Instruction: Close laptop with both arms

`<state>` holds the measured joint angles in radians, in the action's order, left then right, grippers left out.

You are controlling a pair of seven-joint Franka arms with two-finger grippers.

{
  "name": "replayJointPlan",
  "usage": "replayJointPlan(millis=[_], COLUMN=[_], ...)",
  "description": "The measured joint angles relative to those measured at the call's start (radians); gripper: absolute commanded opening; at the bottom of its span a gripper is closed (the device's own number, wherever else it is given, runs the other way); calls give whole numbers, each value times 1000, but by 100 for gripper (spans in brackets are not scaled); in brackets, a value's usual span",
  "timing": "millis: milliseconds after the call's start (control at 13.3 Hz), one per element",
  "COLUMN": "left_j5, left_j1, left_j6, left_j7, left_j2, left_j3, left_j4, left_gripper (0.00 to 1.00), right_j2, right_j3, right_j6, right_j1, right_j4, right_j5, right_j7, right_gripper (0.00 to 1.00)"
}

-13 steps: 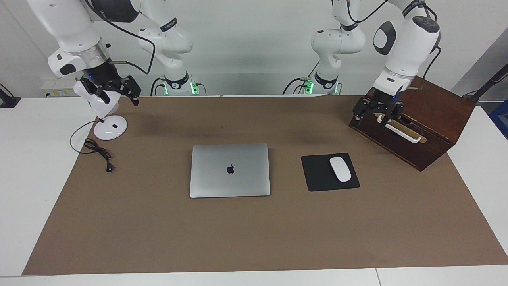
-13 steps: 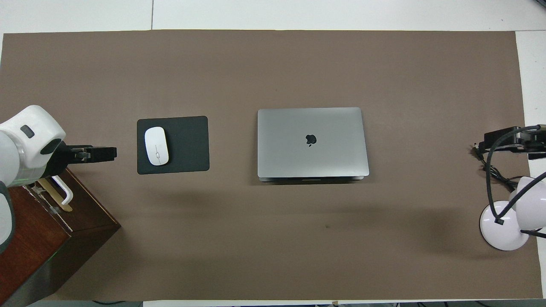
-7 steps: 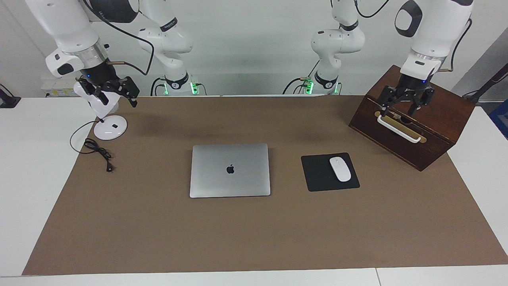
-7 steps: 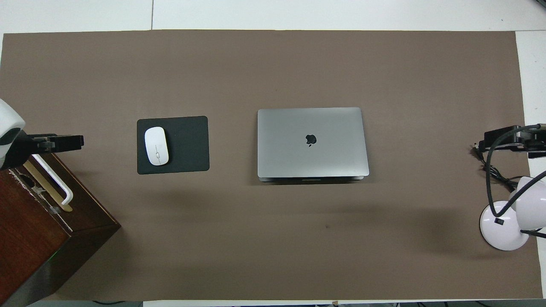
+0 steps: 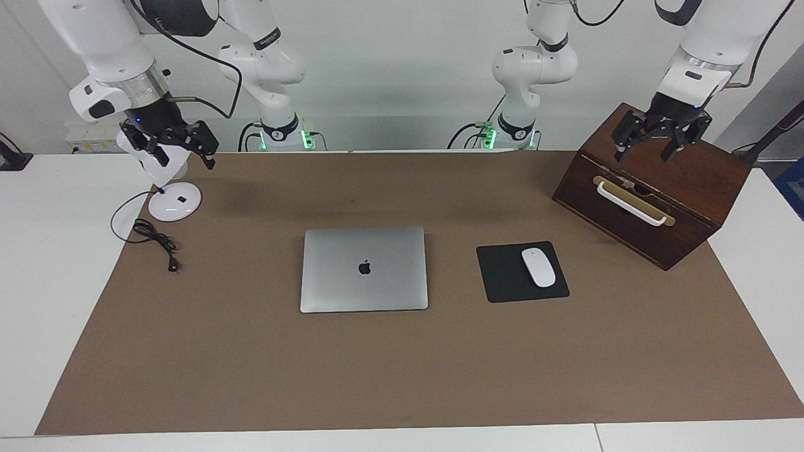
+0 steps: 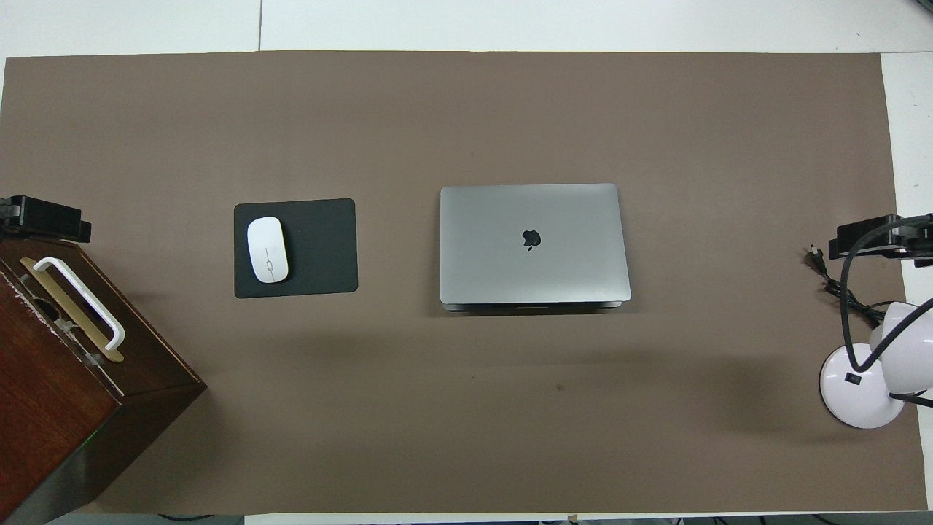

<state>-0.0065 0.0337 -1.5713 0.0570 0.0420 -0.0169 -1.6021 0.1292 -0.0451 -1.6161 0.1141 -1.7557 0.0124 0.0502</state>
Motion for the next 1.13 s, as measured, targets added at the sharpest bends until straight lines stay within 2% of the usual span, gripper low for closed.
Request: replayJointPlan(millis=[1131], left_j5=[0], left_j1=[0], left_j6=[49], left_j7=[0], left_j2=[-11], left_j3=[3], left_j4=[-8], left_gripper=[100], right_j2=[-1], right_j3=[2], right_j6=[10], right_j1=[-3], right_j4=[0], right_j5=[-39], right_j7=[0], right_gripper=[100])
